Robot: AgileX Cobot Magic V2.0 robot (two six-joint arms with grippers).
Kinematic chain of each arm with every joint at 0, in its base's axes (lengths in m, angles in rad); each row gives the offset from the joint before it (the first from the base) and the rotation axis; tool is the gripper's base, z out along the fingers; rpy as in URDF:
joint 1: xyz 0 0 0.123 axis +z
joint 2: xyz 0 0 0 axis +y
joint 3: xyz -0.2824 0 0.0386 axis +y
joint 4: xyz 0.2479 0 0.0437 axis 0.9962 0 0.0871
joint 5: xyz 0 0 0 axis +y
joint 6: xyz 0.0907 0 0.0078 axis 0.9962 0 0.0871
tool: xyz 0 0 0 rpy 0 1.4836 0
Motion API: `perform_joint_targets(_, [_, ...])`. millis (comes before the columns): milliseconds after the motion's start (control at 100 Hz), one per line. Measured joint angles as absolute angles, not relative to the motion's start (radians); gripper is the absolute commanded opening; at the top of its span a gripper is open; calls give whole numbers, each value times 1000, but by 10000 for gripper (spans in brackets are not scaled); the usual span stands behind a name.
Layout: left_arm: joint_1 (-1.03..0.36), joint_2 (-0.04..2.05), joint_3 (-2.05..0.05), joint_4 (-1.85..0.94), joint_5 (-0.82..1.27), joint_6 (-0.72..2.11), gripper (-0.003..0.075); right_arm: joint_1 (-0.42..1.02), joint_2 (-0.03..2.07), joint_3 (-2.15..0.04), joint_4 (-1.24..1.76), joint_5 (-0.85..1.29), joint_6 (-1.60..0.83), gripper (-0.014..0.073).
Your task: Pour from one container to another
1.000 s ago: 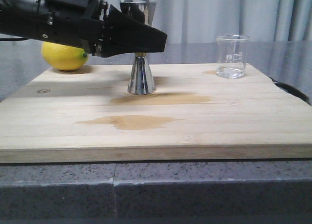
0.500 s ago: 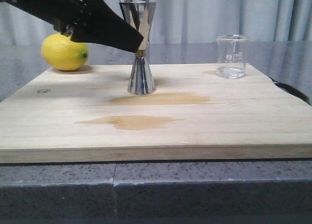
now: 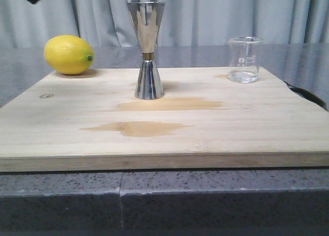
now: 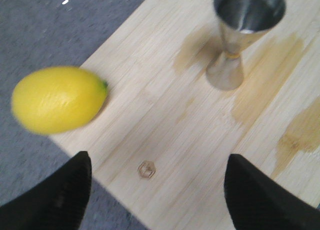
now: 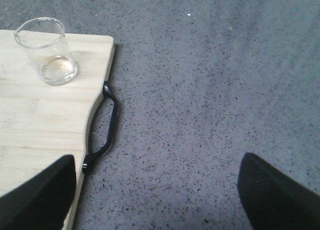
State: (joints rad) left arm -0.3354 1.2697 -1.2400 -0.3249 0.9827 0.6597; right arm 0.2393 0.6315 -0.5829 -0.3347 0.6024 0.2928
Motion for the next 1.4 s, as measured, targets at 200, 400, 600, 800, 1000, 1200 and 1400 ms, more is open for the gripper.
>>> perform_joint_targets(200, [-283, 1143, -1220, -166, 1052, 390, 479, 239, 632, -583, -335, 604, 293, 575])
perform_joint_targets(400, [-209, 995, -1093, -146, 991, 275, 479, 239, 632, -581, -335, 610, 293, 575])
perform_joint_targets(600, [-203, 855, -933, -146, 913, 197, 479, 239, 632, -581, -335, 613, 293, 575])
perform_joint_targets(800, [-201, 772, -794, -175, 805, 149, 479, 239, 632, -579, -335, 613, 293, 574])
perform_joint_targets(1000, [-201, 770, -756, -196, 742, 142, 374, 239, 632, -579, -335, 613, 293, 344])
perform_joint_targets(1200, [-201, 770, -752, -198, 719, 140, 157, 239, 632, -579, -335, 613, 293, 13])
perform_joint_targets(1400, [-201, 770, -752, -200, 716, 140, -19, 239, 632, -579, -335, 613, 293, -71])
